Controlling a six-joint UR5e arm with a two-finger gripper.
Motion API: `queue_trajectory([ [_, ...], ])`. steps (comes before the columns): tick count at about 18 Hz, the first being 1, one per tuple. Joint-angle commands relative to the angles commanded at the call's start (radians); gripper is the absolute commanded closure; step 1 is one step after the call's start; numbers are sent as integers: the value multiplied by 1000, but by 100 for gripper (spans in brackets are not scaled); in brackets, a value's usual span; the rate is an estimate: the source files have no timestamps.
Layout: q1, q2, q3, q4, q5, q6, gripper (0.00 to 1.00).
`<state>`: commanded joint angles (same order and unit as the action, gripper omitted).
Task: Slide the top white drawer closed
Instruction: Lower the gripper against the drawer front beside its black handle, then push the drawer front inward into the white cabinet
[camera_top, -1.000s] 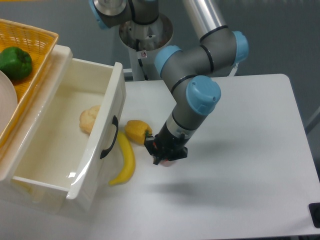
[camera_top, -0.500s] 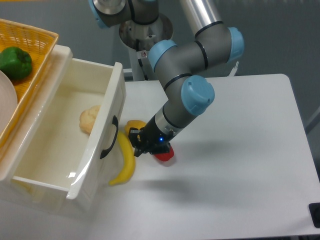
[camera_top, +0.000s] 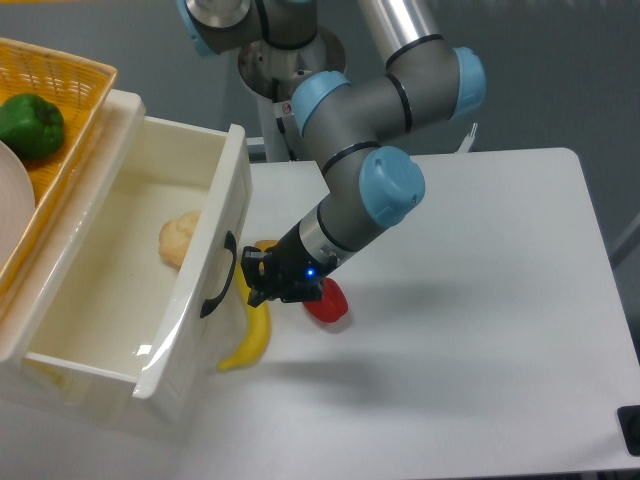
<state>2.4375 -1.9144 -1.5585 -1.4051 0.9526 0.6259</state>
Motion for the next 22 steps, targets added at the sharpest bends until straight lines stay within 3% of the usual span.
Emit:
queue_trajectory([
  [5,-6,17,0,-41,-5,2,100],
  [22,-26,46,-9,-75,-5,2,100],
])
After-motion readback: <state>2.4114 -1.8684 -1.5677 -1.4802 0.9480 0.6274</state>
